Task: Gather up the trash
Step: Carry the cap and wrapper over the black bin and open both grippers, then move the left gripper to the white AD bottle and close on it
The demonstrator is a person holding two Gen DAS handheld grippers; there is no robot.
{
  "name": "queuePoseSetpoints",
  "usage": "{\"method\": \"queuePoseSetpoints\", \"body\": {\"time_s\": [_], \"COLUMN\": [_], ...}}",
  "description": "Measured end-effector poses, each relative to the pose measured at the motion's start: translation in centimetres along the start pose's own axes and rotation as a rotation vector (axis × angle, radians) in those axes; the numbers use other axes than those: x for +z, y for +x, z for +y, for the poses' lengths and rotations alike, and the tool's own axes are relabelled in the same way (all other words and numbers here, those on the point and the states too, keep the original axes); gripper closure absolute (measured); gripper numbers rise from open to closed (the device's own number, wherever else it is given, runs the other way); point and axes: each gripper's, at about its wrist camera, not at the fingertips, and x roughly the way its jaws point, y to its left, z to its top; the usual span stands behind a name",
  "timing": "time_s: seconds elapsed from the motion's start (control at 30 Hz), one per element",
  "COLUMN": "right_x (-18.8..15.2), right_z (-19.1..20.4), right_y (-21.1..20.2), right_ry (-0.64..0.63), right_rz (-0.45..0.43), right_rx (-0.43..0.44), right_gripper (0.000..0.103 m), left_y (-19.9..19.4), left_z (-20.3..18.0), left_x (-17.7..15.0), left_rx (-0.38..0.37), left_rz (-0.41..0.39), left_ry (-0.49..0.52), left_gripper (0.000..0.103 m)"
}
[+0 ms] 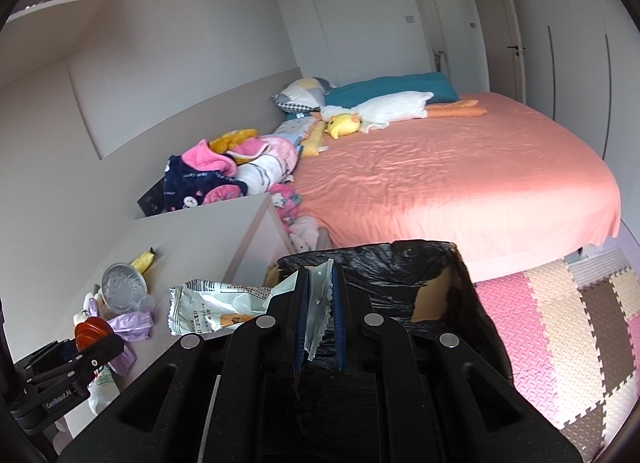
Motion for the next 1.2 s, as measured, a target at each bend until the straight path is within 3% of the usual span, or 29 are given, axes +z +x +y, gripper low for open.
{"method": "queuePoseSetpoints", "body": {"time_s": [0.2, 0.23, 0.27, 0.3, 0.33, 0.37, 0.6, 1.2], "right_x": [0.2, 0.3, 0.4, 0.4, 0.4, 0.4, 0.7, -0.2], "right_z": [-2.0, -2.2, -2.3, -2.5, -2.7, -2.9, -3.3, 1.7], "right_y": [-0.2, -0.2, -0.3, -0.5, -0.9, -1.2, -1.4, -0.1], "right_ry": [0.031, 0.033, 0.035, 0.041, 0.048, 0.053, 0.068, -0.041], "right_rz": [0.004, 0.002, -0.004, -0.017, -0.041, -0.060, -0.066, -0.001], "right_rx": [-0.029, -0.044, -0.072, -0.099, -0.120, -0.134, -0.125, -0.002], "right_gripper": [0.089, 0.086, 0.073, 0.050, 0.041, 0.037, 0.036, 0.032], "left_y": [2.0, 2.4, 2.6, 2.6, 2.4, 2.2, 2.2, 0.5], "left_z": [-2.1, -2.4, -2.7, -3.0, -3.3, -3.8, -4.2, 0.1], "left_x": [0.5, 0.6, 0.8, 1.0, 1.1, 1.2, 1.2, -0.2], "left_rx": [-0.088, -0.121, -0.138, -0.142, -0.137, -0.122, -0.098, -0.006], "left_rz": [0.046, 0.060, 0.064, 0.047, 0.017, -0.003, 0.002, -0.002], "left_ry": [0.032, 0.039, 0.040, 0.036, 0.040, 0.055, 0.079, -0.024], "left_gripper": [0.057, 0.049, 0.022, 0.010, 0.006, 0.006, 0.006, 0.006]}}
